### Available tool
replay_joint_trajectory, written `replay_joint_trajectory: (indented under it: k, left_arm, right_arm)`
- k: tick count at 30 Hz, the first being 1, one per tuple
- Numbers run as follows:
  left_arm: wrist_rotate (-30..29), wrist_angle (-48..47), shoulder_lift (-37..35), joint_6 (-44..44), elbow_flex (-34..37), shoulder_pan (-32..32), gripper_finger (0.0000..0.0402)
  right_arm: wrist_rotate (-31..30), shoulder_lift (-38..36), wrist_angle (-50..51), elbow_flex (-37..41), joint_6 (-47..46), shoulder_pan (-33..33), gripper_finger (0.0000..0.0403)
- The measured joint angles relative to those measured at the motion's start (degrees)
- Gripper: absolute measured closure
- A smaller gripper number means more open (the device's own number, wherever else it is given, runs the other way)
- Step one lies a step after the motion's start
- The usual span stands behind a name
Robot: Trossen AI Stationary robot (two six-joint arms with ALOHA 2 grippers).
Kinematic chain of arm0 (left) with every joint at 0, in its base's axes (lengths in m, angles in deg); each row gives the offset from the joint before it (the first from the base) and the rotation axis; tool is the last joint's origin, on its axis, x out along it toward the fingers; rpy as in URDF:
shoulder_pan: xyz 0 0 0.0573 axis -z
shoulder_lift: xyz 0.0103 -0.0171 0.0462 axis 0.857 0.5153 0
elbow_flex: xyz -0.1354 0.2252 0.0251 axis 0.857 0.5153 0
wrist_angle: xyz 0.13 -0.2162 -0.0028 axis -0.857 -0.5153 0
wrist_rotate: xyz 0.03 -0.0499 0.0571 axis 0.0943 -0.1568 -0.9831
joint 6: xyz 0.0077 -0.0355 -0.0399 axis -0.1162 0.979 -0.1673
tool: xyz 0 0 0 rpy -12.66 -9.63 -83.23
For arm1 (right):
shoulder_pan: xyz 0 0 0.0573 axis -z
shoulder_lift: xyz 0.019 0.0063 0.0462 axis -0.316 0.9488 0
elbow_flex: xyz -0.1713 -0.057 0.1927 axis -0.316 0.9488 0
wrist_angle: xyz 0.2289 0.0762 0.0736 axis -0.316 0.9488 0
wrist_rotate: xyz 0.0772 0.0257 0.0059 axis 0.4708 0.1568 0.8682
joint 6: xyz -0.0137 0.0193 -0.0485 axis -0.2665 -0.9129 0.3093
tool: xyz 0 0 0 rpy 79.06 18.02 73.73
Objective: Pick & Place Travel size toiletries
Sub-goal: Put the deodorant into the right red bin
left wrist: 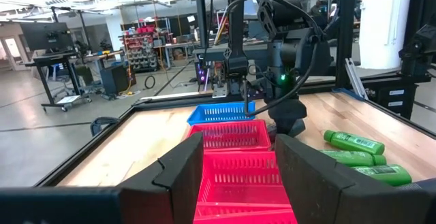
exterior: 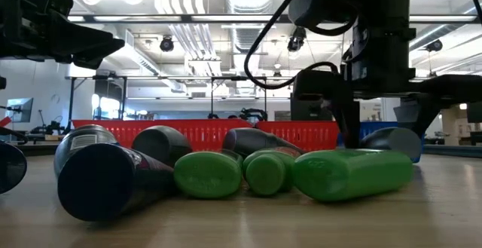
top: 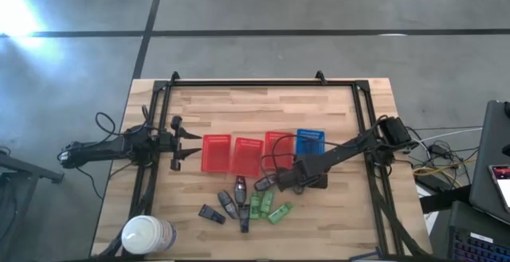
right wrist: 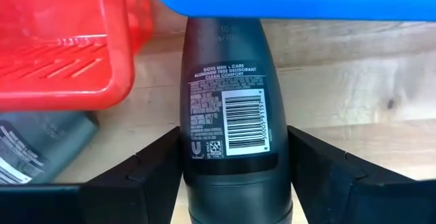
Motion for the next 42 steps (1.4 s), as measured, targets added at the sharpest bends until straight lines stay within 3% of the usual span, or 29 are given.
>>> replay_joint_trajectory:
  k: [16,27,29,35,42]
  left_arm:
    - [0.00,0.00,-0.01,0.01,0.00,0.00,0.0213]
    - [0.00,0.00,-0.01,0.01,0.00,0.01,0.0213]
    - [0.00,0.00,-0.01,0.01,0.00,-0.01,0.0213]
    - [0.00,0.02,0.01,0.00,0.00,-0.02,0.0213]
    - [0.00,0.02,0.01,0.01,0.00,0.01,0.0213]
  right_arm:
    - [0.78,0.43,0.99,-3.28,11.31,-0.32,0.0199]
    - [11.10,0.23,13.06,-13.04,9.01,-4.70,0.0199]
    - [9.03,-0.35,13.63,-15.43,5.74,-5.14,0.0199]
    - [-8.56,-1.27,13.07,-22.57,2.97,0.46,0.0199]
    - [-10.08,0.57,7.97,-20.47,16.58,12.88,0.0199]
